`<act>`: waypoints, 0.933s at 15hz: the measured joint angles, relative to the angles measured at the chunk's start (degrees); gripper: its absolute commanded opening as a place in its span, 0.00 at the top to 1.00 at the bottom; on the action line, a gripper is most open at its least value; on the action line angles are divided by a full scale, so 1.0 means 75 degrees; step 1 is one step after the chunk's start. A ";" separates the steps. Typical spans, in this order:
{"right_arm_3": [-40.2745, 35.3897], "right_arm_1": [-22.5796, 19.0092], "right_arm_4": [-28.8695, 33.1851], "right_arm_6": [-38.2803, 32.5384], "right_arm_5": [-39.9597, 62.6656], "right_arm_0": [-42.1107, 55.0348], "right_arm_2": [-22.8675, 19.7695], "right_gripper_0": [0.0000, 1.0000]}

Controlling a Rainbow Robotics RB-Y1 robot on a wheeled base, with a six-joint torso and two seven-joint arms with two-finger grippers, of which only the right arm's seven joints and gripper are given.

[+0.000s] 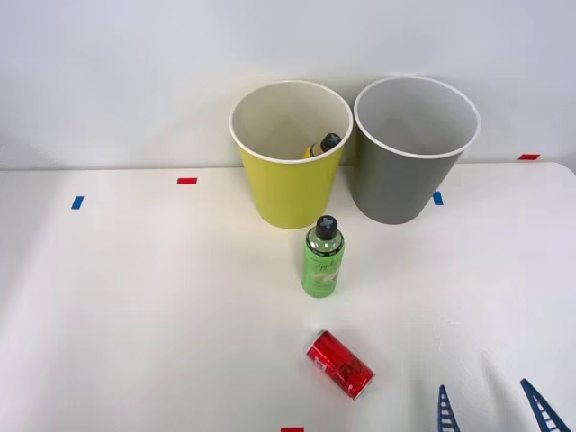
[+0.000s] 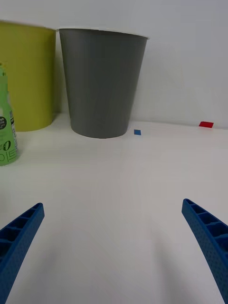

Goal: Put cans in the gray bin, plastic bottles in the light green bin

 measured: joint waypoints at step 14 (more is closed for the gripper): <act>-0.0009 -0.0053 -0.0737 0.0268 -0.0284 0.0744 0.0586 0.00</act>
